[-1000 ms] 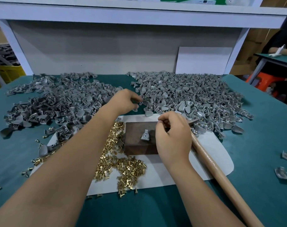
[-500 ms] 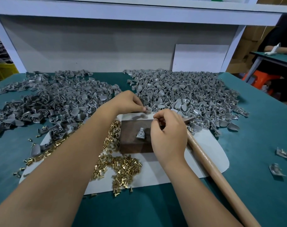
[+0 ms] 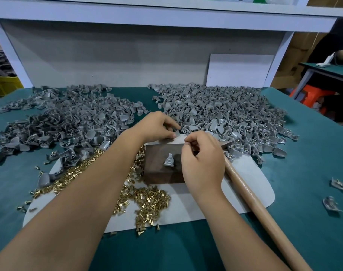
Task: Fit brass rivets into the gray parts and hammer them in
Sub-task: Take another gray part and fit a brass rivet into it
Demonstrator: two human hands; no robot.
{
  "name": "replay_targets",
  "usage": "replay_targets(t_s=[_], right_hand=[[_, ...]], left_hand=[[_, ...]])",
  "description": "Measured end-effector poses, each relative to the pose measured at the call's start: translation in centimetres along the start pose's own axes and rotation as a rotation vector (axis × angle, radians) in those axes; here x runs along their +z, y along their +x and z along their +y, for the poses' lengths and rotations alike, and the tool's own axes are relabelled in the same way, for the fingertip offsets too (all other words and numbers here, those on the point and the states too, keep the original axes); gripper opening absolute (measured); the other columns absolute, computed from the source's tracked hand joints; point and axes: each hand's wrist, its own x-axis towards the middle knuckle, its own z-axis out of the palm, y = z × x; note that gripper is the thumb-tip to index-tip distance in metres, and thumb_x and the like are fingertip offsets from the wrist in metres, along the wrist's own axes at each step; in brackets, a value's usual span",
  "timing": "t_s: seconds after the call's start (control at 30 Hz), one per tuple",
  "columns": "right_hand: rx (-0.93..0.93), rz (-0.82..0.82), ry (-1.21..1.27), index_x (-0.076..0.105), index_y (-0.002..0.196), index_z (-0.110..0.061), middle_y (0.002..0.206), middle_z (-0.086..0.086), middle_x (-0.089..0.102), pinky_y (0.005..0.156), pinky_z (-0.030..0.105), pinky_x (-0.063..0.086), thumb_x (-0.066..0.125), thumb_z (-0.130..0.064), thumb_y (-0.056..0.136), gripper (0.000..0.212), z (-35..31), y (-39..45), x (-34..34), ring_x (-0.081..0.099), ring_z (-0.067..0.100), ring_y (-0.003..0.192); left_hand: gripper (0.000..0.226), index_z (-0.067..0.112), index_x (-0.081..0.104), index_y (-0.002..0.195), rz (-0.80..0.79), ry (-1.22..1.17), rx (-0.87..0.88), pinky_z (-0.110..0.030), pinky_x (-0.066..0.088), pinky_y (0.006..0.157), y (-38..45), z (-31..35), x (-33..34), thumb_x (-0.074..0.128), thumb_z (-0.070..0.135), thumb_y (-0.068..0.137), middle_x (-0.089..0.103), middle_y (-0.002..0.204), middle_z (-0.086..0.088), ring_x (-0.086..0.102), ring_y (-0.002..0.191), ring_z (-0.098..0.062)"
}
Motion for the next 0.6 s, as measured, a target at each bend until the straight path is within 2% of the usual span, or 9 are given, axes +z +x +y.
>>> replay_targets(t_s=[0.1,0.23,0.3,0.33,0.37,0.4,0.5,0.53,0.6], right_hand=[[0.007,-0.007,0.000,0.059,0.078,-0.018,0.080,-0.008,0.056,0.074,0.040,0.045,0.052,-0.013,0.078,0.008,0.0,0.0,0.0,0.050,0.015,0.083],[0.015,-0.011,0.006,0.059,0.079,-0.019,0.080,-0.010,0.056,0.075,0.038,0.045,0.053,-0.013,0.080,0.008,0.0,0.0,0.0,0.050,0.014,0.083],[0.016,-0.009,0.007,0.059,0.079,-0.019,0.080,-0.010,0.056,0.075,0.037,0.044,0.054,-0.012,0.080,0.009,0.0,0.0,-0.1,0.050,0.014,0.083],[0.016,-0.010,0.006,0.059,0.079,-0.019,0.080,-0.010,0.056,0.075,0.037,0.044,0.054,-0.012,0.080,0.009,0.0,0.0,-0.1,0.049,0.013,0.083],[0.014,-0.012,0.005,0.058,0.078,-0.019,0.080,-0.010,0.056,0.075,0.037,0.044,0.054,-0.011,0.080,0.009,-0.1,0.0,-0.1,0.049,0.013,0.083],[0.012,-0.013,0.006,0.058,0.078,-0.019,0.079,-0.009,0.056,0.074,0.037,0.044,0.054,-0.011,0.080,0.009,-0.1,0.0,-0.1,0.050,0.013,0.083],[0.006,-0.004,0.009,0.058,0.077,-0.017,0.078,-0.008,0.056,0.073,0.038,0.044,0.052,-0.011,0.078,0.008,-0.1,0.0,-0.2,0.050,0.015,0.081],[0.005,-0.001,0.009,0.058,0.077,-0.017,0.078,-0.008,0.056,0.073,0.039,0.044,0.052,-0.012,0.077,0.008,-0.1,0.0,-0.2,0.050,0.015,0.081],[0.001,0.002,0.012,0.058,0.077,-0.017,0.078,-0.008,0.056,0.073,0.038,0.044,0.052,-0.012,0.077,0.008,0.0,0.1,-0.2,0.049,0.014,0.081]], left_hand=[[0.023,0.035,0.072,0.097,-0.018,-0.026,-0.015,-0.017,0.050,0.073,-0.8,-0.6,-0.7,0.078,0.017,0.083,0.072,0.076,0.009,0.064,0.064,0.004],[0.013,0.025,0.069,0.104,0.066,0.167,-0.060,-0.023,0.050,0.071,-2.4,-2.2,-2.3,0.068,0.021,0.092,0.068,0.082,0.005,0.063,0.072,-0.008],[0.013,0.020,0.069,0.103,0.155,0.488,-0.174,-0.033,0.052,0.080,-2.6,-2.8,-3.2,0.060,0.022,0.094,0.068,0.092,0.000,0.062,0.085,-0.017],[0.014,0.019,0.069,0.102,0.188,0.679,-0.252,-0.039,0.050,0.088,-2.5,-3.0,-3.5,0.058,0.022,0.093,0.066,0.098,-0.003,0.060,0.099,-0.023],[0.016,0.018,0.069,0.101,0.205,0.806,-0.315,-0.045,0.046,0.095,-2.2,-3.0,-3.6,0.058,0.022,0.091,0.065,0.106,-0.005,0.055,0.112,-0.028],[0.017,0.017,0.070,0.101,0.227,0.824,-0.340,-0.047,0.045,0.098,-1.9,-3.0,-3.7,0.058,0.021,0.090,0.064,0.112,-0.007,0.051,0.119,-0.031],[0.033,0.015,0.070,0.115,0.308,0.414,-0.224,-0.043,0.050,0.098,-0.1,-2.3,-3.0,0.058,0.003,0.086,0.061,0.127,-0.012,0.055,0.119,-0.031],[0.045,0.014,0.064,0.126,0.297,0.266,-0.197,-0.039,0.050,0.098,0.6,-1.9,-2.6,0.055,-0.003,0.085,0.058,0.133,-0.014,0.056,0.119,-0.030],[0.070,0.016,0.040,0.149,0.195,0.092,-0.187,-0.033,0.051,0.089,2.0,-1.2,-1.6,0.052,-0.011,0.085,0.048,0.146,-0.015,0.058,0.117,-0.030]])
